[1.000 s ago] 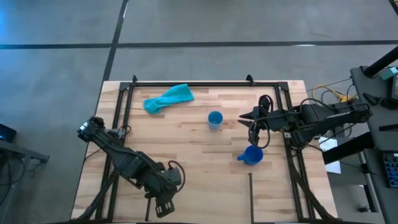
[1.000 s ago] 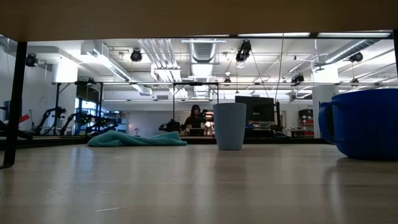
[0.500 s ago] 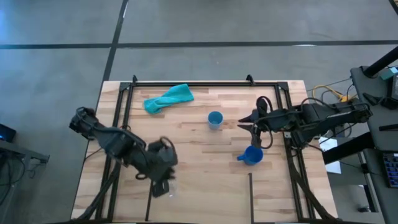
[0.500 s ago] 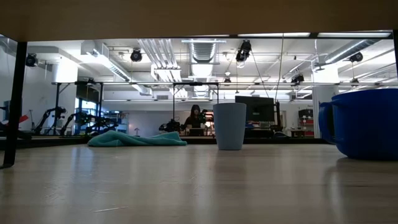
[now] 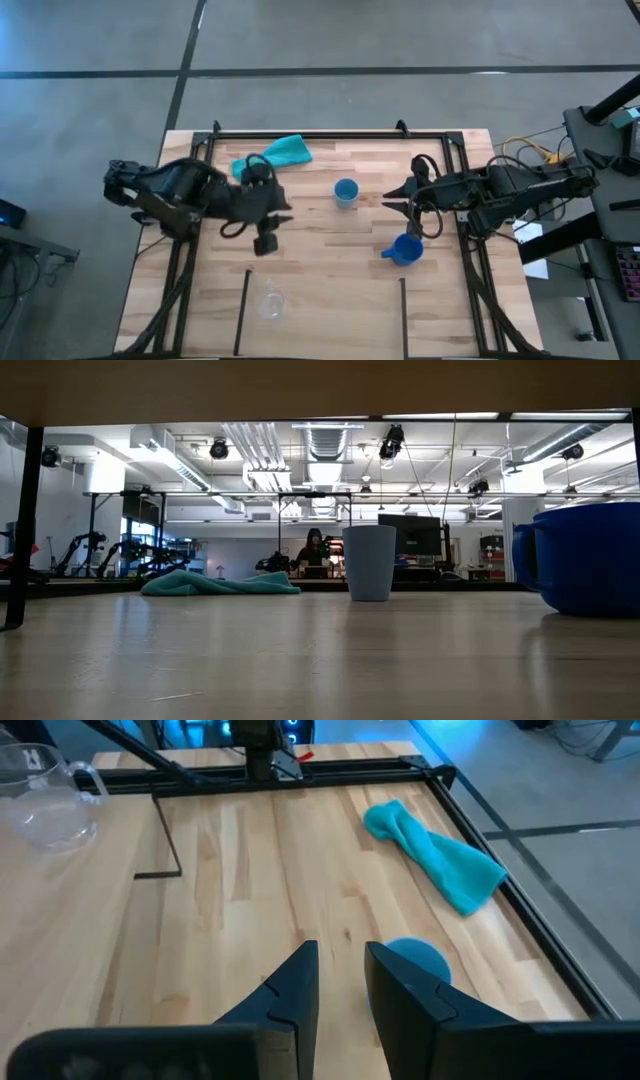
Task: Stack small to large cups/mugs on shelf
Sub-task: Put the blue mug on the shelf
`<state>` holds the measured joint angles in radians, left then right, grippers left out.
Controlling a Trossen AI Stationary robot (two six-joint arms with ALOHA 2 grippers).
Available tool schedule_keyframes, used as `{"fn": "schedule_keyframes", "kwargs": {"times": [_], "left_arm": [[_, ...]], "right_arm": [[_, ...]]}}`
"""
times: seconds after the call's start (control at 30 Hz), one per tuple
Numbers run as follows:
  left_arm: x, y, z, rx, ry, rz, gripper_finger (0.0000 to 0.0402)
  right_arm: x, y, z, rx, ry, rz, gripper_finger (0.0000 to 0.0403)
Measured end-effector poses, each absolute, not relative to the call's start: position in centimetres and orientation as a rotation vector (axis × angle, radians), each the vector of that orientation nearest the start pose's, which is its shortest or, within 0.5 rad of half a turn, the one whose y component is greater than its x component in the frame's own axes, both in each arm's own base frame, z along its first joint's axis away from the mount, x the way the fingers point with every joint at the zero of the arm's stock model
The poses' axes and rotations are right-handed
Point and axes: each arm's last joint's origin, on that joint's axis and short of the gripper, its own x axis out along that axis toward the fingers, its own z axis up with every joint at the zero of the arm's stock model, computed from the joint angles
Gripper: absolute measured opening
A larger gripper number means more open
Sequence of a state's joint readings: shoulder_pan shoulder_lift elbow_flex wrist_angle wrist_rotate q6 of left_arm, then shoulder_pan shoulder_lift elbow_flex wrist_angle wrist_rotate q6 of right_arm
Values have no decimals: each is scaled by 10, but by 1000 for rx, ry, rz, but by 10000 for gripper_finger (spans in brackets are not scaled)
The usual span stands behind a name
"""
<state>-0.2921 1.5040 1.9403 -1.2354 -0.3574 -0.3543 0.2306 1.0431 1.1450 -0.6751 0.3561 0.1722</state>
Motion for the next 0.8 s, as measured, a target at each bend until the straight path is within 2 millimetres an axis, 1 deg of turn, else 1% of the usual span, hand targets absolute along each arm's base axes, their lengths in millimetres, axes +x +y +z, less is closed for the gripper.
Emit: {"fn": "schedule_keyframes", "kwargs": {"times": [0.1, 0.2, 0.3, 0.5, 0.63, 0.8], "left_arm": [[260, -58, 455, -71, 744, 215, 87], [263, -51, 452, -8, 758, 214, 87], [266, -46, 450, 30, 771, 220, 87], [269, -37, 448, 38, 763, 247, 87], [270, -33, 448, 68, 767, 247, 87], [271, -31, 448, 73, 768, 254, 87]], "right_arm": [[201, 37, 365, 5, 535, -169, 79], [202, 38, 365, 15, 538, -140, 79], [201, 39, 364, 78, 544, -110, 79], [201, 39, 363, 177, 558, -136, 79], [197, 40, 357, 219, 636, -93, 79], [187, 41, 346, 270, 805, -67, 79]]}}
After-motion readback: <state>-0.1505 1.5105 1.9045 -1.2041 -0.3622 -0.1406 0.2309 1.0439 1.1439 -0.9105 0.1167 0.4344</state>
